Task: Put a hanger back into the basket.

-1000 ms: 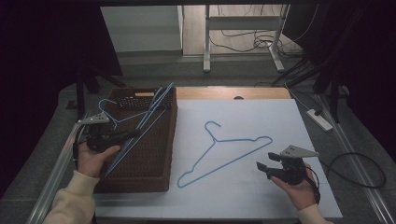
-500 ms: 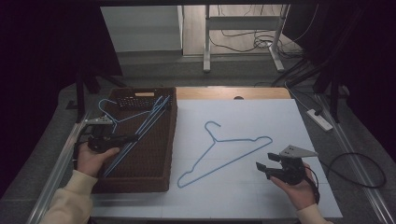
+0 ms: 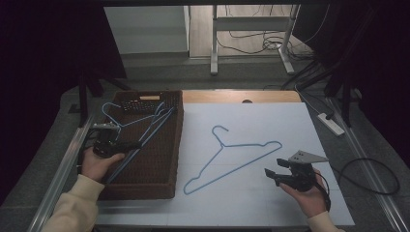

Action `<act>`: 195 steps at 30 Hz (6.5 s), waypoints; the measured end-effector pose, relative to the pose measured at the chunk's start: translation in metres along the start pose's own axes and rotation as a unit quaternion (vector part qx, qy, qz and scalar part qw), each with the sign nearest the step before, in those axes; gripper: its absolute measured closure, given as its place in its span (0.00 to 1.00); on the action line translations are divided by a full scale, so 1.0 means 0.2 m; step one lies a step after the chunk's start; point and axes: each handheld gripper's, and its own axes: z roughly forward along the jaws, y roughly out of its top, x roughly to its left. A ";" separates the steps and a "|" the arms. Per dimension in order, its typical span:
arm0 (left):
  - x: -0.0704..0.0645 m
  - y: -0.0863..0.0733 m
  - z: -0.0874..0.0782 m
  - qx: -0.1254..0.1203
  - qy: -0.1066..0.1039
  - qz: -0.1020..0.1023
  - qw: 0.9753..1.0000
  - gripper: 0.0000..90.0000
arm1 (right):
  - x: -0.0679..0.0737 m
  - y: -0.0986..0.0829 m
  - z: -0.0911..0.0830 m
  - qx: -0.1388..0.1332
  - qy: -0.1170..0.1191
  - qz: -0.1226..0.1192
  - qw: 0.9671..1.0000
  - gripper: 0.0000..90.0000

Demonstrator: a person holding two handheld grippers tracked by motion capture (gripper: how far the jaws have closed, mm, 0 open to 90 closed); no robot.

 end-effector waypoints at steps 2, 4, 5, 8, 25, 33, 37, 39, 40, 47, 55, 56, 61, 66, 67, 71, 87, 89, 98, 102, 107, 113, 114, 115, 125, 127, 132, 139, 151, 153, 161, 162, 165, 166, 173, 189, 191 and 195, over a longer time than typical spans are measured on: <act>0.01 0.00 -0.01 0.010 0.045 0.000 0.999 0.96 | 0.00 0.00 0.00 0.000 0.000 0.000 1.000 0.39; 0.03 -0.01 -0.01 0.020 0.068 -0.014 0.997 0.96 | 0.00 0.00 0.00 0.000 0.000 0.001 1.000 0.39; 0.03 -0.01 -0.01 0.020 0.068 -0.014 0.997 0.96 | 0.00 0.00 0.00 0.000 0.000 0.001 1.000 0.39; 0.08 -0.03 -0.01 0.035 0.091 -0.034 0.995 0.95 | 0.00 0.00 0.00 0.002 0.001 0.001 1.000 0.39; -0.01 -0.01 -0.13 -0.064 0.116 -0.023 0.991 0.54 | 0.00 0.00 0.01 0.005 0.001 0.000 1.000 0.39; -0.18 0.00 -0.15 -0.087 0.057 0.030 0.994 0.41 | 0.00 0.00 0.01 0.005 0.002 0.002 1.000 0.39; -0.29 -0.02 -0.17 -0.110 0.020 0.053 0.992 0.38 | -0.01 0.00 0.01 0.005 0.003 0.003 1.000 0.39; -0.31 -0.02 -0.17 -0.108 0.013 0.059 0.992 0.36 | -0.01 0.00 0.01 0.005 0.003 0.004 1.000 0.39; -0.36 -0.03 -0.17 -0.104 0.003 0.071 0.992 0.36 | -0.01 0.00 0.01 0.004 0.004 0.004 1.000 0.39; -0.49 -0.08 -0.15 -0.111 -0.026 0.094 0.989 0.35 | -0.01 0.00 0.02 0.005 0.005 0.002 1.000 0.39; -0.53 -0.13 -0.13 -0.130 -0.030 0.110 0.985 0.34 | 0.00 0.00 0.02 0.004 0.006 -0.004 1.000 0.39; -0.54 -0.14 -0.13 -0.130 -0.030 0.111 0.985 0.34 | 0.00 0.00 0.02 0.005 0.007 -0.006 1.000 0.39; -0.55 -0.16 -0.11 -0.126 -0.027 0.117 0.985 0.34 | 0.01 0.00 0.03 0.006 0.008 -0.012 1.000 0.39; -0.55 -0.18 -0.09 -0.121 -0.030 0.114 0.986 0.34 | 0.01 0.00 0.02 0.007 0.007 -0.012 1.000 0.39; -0.56 -0.18 -0.08 -0.118 -0.032 0.116 0.986 0.34 | 0.01 0.00 0.02 0.006 0.007 -0.012 1.000 0.39; -0.57 -0.18 -0.07 -0.113 -0.034 0.119 0.986 0.33 | 0.01 0.00 0.02 0.008 0.006 -0.013 1.000 0.38; -0.58 -0.18 -0.07 -0.108 -0.038 0.123 0.986 0.32 | 0.07 0.15 0.21 0.052 0.017 -0.033 0.998 0.57; -0.58 -0.18 -0.06 -0.106 -0.038 0.123 0.986 0.32 | 0.08 0.18 0.27 0.069 0.031 -0.031 0.997 0.69; -0.58 -0.18 -0.06 -0.104 -0.038 0.124 0.986 0.32 | 0.14 0.26 0.48 0.128 0.059 -0.036 0.989 1.00; -0.57 -0.18 -0.06 -0.104 -0.039 0.123 0.986 0.32 | 0.18 0.27 0.53 0.145 0.067 -0.046 0.986 1.00; -0.58 -0.18 -0.05 -0.103 -0.040 0.122 0.986 0.32 | 0.22 0.27 0.62 0.173 0.074 -0.055 0.981 1.00; -0.58 -0.18 -0.05 -0.102 -0.046 0.121 0.986 0.32 | 0.20 0.25 0.63 0.188 0.076 -0.042 0.978 1.00; -0.58 -0.18 -0.05 -0.102 -0.045 0.121 0.986 0.32 | 0.21 0.25 0.62 0.190 0.077 -0.041 0.978 1.00; -0.58 -0.18 -0.05 -0.102 -0.045 0.122 0.986 0.32 | 0.21 0.25 0.62 0.192 0.079 -0.042 0.977 1.00; -0.58 -0.18 -0.06 -0.105 -0.043 0.121 0.986 0.32 | 0.21 0.19 0.54 0.195 0.093 -0.048 0.975 1.00; -0.58 -0.18 -0.06 -0.104 -0.042 0.121 0.986 0.32 | 0.21 0.19 0.53 0.194 0.093 -0.047 0.975 1.00; -0.59 -0.17 -0.06 -0.105 -0.044 0.123 0.986 0.32 | 0.28 0.22 0.58 0.189 0.103 -0.059 0.975 1.00; -0.58 -0.17 -0.05 -0.103 -0.045 0.122 0.986 0.32 | 0.39 0.23 0.63 0.196 0.124 -0.066 0.971 1.00; -0.58 -0.17 -0.07 -0.106 -0.044 0.123 0.986 0.32 | 0.42 0.17 0.53 0.202 0.137 -0.070 0.967 1.00; -0.58 -0.17 -0.06 -0.106 -0.044 0.122 0.986 0.32 | 0.43 0.15 0.51 0.205 0.141 -0.073 0.966 1.00; -0.59 -0.17 -0.06 -0.105 -0.044 0.123 0.986 0.32 | 0.45 0.09 0.42 0.210 0.154 -0.082 0.962 1.00; -0.59 -0.17 -0.06 -0.105 -0.044 0.123 0.986 0.32 | 0.45 0.09 0.42 0.210 0.154 -0.082 0.962 1.00; -0.59 -0.17 -0.06 -0.105 -0.045 0.123 0.986 0.32 | 0.45 0.06 0.37 0.213 0.158 -0.081 0.961 1.00; -0.59 -0.17 -0.06 -0.105 -0.045 0.123 0.986 0.32 | 0.45 0.05 0.36 0.213 0.159 -0.081 0.961 1.00; -0.59 -0.17 -0.05 -0.103 -0.045 0.122 0.986 0.32 | 0.45 0.01 0.30 0.220 0.164 -0.085 0.958 1.00; -0.59 -0.16 -0.04 -0.101 -0.048 0.125 0.986 0.32 | 0.20 0.24 0.46 0.153 0.050 -0.021 0.987 0.82; -0.59 -0.16 -0.04 -0.102 -0.048 0.125 0.986 0.32 | 0.19 0.26 0.51 0.158 0.037 -0.019 0.987 0.77; -0.59 -0.16 -0.04 -0.102 -0.048 0.125 0.986 0.32 | 0.20 0.29 0.57 0.176 0.021 -0.020 0.984 0.69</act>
